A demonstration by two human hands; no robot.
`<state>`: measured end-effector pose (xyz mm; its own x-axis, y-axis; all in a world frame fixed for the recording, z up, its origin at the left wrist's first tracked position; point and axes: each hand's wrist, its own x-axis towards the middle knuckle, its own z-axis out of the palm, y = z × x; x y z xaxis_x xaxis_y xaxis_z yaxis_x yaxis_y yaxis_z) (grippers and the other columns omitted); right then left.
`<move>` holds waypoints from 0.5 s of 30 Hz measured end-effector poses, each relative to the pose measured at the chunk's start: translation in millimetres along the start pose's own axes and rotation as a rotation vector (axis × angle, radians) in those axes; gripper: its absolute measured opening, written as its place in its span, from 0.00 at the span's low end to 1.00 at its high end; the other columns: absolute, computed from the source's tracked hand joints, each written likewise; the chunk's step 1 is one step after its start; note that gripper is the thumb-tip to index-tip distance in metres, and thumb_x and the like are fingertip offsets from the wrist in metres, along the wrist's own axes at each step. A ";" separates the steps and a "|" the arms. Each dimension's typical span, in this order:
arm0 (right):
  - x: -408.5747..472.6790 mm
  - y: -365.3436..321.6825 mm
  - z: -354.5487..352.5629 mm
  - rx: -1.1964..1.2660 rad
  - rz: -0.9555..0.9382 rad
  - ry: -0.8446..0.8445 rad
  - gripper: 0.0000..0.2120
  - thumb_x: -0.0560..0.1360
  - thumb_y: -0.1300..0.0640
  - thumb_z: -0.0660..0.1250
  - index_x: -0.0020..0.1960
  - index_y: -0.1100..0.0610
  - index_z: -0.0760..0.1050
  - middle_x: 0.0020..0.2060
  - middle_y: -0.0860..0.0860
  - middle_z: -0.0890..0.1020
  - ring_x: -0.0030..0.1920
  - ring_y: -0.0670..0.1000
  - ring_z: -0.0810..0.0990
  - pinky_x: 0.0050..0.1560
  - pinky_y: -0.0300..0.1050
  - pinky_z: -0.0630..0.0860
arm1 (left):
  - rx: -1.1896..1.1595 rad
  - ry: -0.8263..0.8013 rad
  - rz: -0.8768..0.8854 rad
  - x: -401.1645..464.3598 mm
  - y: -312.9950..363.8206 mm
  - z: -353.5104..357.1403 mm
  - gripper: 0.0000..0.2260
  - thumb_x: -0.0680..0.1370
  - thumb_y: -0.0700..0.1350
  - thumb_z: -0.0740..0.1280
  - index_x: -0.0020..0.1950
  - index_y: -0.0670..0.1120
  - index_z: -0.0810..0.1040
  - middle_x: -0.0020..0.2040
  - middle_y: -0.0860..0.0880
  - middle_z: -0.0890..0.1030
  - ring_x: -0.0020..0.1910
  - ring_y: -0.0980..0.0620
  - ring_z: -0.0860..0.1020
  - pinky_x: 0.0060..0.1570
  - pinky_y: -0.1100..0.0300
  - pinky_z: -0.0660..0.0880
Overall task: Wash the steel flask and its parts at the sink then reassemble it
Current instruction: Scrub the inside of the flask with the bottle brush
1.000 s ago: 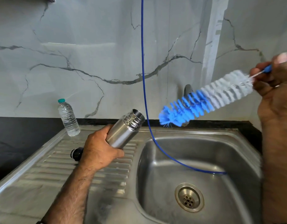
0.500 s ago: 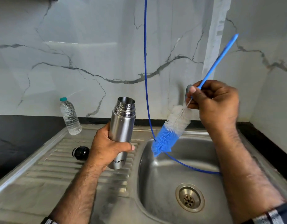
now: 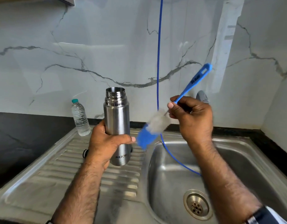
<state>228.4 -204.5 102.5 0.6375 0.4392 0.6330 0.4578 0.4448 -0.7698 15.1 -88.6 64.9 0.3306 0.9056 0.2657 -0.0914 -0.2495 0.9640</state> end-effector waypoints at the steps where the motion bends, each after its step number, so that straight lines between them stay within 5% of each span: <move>1: 0.6 6.1 12.7 0.079 0.046 0.002 0.04 0.76 0.63 0.78 0.50 0.57 0.86 0.37 0.50 0.87 0.38 0.55 0.88 0.45 0.54 0.87 | -0.014 0.010 0.004 1.1 3.7 -3.8 0.31 0.51 0.38 0.84 0.52 0.46 0.82 0.44 0.44 0.87 0.43 0.43 0.87 0.41 0.47 0.85; 6: 5.4 42.8 87.6 0.066 0.197 0.045 0.05 0.76 0.61 0.79 0.51 0.56 0.87 0.40 0.49 0.89 0.43 0.51 0.89 0.53 0.54 0.87 | -0.013 0.056 0.022 11.2 12.1 -28.1 0.28 0.58 0.30 0.84 0.53 0.47 0.81 0.41 0.49 0.87 0.38 0.51 0.86 0.36 0.54 0.83; 15: 25.8 123.3 178.5 0.206 0.613 0.154 0.05 0.75 0.62 0.79 0.49 0.55 0.86 0.42 0.52 0.89 0.44 0.52 0.89 0.51 0.53 0.87 | -0.023 0.069 0.033 30.1 3.7 -32.0 0.30 0.52 0.41 0.84 0.52 0.48 0.82 0.43 0.47 0.87 0.43 0.47 0.87 0.39 0.53 0.83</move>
<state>190.7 1.0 38.7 0.8331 0.5504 0.0547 -0.1340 0.2968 -0.9455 -5.4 -51.2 76.4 0.2616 0.9188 0.2955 -0.1231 -0.2719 0.9544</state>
